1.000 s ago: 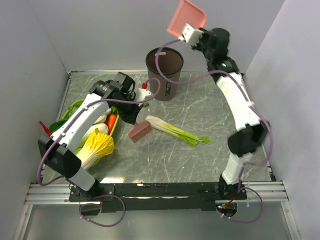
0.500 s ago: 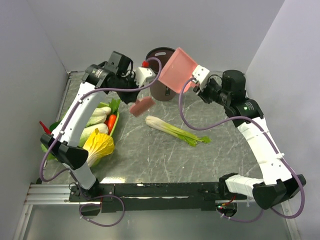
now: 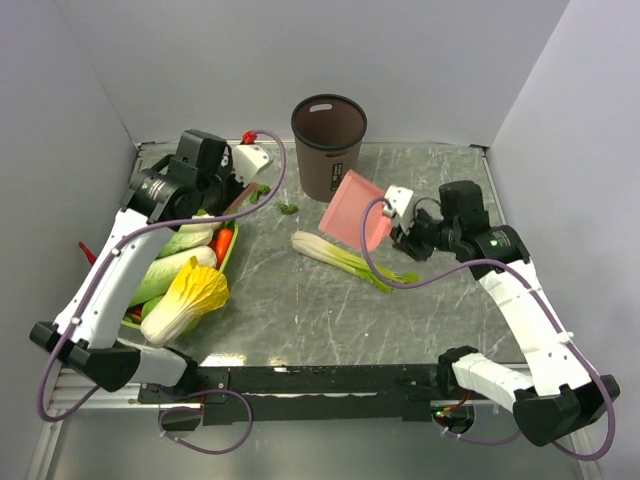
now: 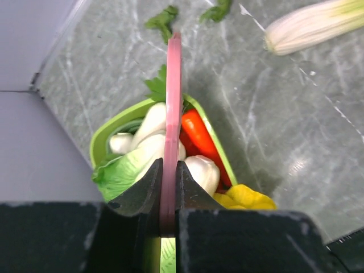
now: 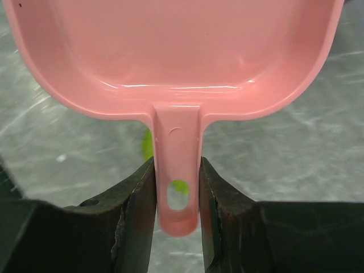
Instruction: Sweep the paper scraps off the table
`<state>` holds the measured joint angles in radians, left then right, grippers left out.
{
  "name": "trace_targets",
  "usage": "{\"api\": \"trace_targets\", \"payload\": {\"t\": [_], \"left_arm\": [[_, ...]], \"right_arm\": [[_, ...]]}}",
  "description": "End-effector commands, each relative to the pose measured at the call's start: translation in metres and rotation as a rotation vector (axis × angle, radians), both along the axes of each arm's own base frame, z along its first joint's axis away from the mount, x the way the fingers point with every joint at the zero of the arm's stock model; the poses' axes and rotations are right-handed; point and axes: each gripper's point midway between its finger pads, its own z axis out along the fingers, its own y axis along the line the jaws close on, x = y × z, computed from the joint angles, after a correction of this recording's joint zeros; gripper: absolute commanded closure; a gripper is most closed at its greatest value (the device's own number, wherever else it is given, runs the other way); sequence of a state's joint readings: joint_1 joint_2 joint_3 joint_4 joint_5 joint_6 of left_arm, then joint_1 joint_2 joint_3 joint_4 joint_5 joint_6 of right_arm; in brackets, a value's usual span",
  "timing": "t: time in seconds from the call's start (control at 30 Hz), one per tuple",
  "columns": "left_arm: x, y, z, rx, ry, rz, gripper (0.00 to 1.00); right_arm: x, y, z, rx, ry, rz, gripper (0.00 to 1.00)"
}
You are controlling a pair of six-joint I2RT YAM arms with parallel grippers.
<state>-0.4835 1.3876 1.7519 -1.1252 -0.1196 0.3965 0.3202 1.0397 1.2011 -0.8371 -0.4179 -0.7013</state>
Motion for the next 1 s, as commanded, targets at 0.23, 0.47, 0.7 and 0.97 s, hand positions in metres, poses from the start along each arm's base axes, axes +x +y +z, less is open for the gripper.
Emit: {"api": "trace_targets", "payload": {"t": [0.23, 0.47, 0.7, 0.97], "left_arm": [[0.124, 0.023, 0.057, 0.031, -0.364, 0.134, 0.99], [0.201, 0.033, 0.037, -0.165, -0.294, 0.303, 0.99], [0.256, 0.012, -0.029, -0.225, -0.247, 0.316, 0.99], [0.278, -0.009, -0.071, -0.330, -0.181, 0.316, 0.99]], "right_arm": [[-0.089, 0.006, -0.104, -0.169, 0.340, 0.263, 1.00], [-0.084, 0.004, -0.116, -0.170, 0.388, 0.184, 1.00], [-0.084, -0.005, -0.127, -0.215, 0.409, 0.146, 1.00], [-0.084, -0.005, -0.130, -0.213, 0.423, 0.126, 1.00]]}}
